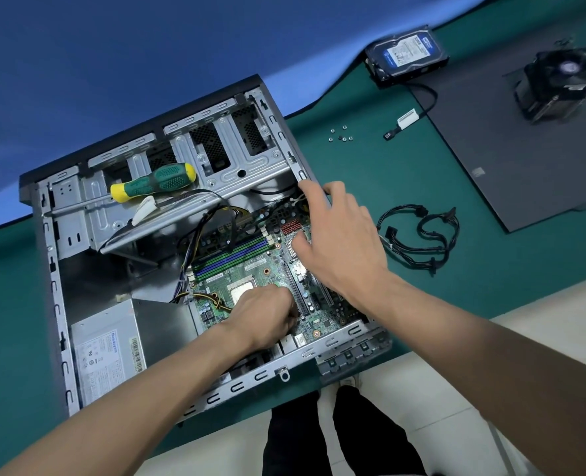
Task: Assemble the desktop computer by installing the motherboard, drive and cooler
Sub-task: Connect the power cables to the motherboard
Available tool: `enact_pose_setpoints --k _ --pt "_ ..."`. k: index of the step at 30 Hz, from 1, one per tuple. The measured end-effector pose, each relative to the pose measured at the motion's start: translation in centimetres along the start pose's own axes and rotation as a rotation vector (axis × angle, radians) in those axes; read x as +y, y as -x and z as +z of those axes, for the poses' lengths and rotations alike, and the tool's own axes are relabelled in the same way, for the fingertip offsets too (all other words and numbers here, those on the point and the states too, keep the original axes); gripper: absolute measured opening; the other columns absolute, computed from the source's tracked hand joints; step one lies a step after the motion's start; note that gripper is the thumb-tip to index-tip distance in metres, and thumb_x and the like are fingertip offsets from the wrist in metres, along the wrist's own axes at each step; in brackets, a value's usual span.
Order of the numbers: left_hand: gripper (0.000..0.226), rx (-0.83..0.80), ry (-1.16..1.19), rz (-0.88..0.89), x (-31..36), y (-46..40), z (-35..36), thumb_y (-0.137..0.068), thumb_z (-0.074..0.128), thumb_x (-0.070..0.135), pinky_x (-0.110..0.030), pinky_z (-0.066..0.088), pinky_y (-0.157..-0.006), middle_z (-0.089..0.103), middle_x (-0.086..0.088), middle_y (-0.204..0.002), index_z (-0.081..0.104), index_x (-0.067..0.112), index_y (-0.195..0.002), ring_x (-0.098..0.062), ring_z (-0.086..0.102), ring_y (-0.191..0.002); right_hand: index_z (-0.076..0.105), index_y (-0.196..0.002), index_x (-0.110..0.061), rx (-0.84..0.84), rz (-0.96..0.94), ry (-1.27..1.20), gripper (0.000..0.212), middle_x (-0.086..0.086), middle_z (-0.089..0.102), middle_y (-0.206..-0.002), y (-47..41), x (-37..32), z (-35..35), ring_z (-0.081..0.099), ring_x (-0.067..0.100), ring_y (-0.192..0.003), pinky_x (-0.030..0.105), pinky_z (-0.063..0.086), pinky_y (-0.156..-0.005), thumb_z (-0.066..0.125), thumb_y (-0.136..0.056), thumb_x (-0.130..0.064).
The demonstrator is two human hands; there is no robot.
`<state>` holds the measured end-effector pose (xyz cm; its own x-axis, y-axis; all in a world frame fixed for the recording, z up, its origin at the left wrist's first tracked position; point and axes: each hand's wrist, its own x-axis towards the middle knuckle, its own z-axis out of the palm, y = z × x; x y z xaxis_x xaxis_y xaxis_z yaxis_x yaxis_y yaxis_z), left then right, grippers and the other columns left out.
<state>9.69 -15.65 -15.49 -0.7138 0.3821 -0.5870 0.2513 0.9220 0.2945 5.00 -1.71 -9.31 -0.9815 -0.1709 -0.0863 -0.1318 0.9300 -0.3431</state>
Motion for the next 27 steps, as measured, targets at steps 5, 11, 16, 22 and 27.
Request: enact_pose_setpoints --k 5,11,16,22,27 --pt "0.017 -0.012 0.044 -0.026 0.18 0.33 -0.01 -0.089 0.055 0.015 -0.032 0.055 -0.073 0.072 0.002 -0.081 0.073 0.016 -0.09 -0.014 0.066 -0.073 0.032 -0.134 -0.019 -0.001 0.001 0.001 0.051 0.01 0.044 -0.118 -0.02 0.08 -0.01 0.046 0.028 -0.094 0.038 0.035 -0.081 0.05 -0.086 -0.027" --pt "0.018 -0.031 0.023 -0.045 0.24 0.1 -0.01 -0.089 0.054 0.014 -0.034 0.056 -0.072 0.072 0.0 -0.085 0.072 0.015 -0.09 -0.015 0.067 -0.075 0.033 -0.134 -0.019 0.004 -0.001 -0.003 0.05 0.01 0.044 -0.118 -0.04 0.09 -0.06 0.046 0.028 -0.095 0.039 0.036 -0.08 0.049 -0.087 -0.028" --pt "0.017 -0.051 0.0 -0.048 0.2 0.02 0.28 -0.088 0.052 0.012 -0.032 0.056 -0.066 0.07 -0.002 -0.08 0.069 0.011 -0.085 -0.016 0.065 -0.07 0.033 -0.134 -0.019 0.004 0.002 -0.01 0.051 0.01 0.044 -0.117 -0.03 0.08 -0.02 0.046 0.028 -0.094 0.039 0.035 -0.079 0.05 -0.087 -0.028" --pt "0.016 -0.054 0.038 -0.058 0.44 -0.19 0.15 -0.087 0.055 0.011 -0.027 0.054 -0.06 0.069 -0.003 -0.074 0.07 0.01 -0.08 -0.016 0.065 -0.067 0.031 -0.134 -0.019 0.001 -0.005 -0.01 0.052 0.01 0.043 -0.118 -0.04 0.14 -0.02 0.046 0.028 -0.095 0.038 0.035 -0.079 0.05 -0.087 -0.029" --pt "0.015 -0.045 0.174 -0.099 0.05 -0.44 0.56 -0.088 0.061 0.012 -0.013 0.044 -0.053 0.068 0.007 -0.07 0.074 0.016 -0.082 -0.001 0.058 -0.055 0.03 -0.134 -0.02 0.003 -0.015 -0.009 0.052 0.009 0.042 -0.118 -0.03 0.15 0.0 0.045 0.027 -0.096 0.038 0.035 -0.08 0.051 -0.087 -0.03"
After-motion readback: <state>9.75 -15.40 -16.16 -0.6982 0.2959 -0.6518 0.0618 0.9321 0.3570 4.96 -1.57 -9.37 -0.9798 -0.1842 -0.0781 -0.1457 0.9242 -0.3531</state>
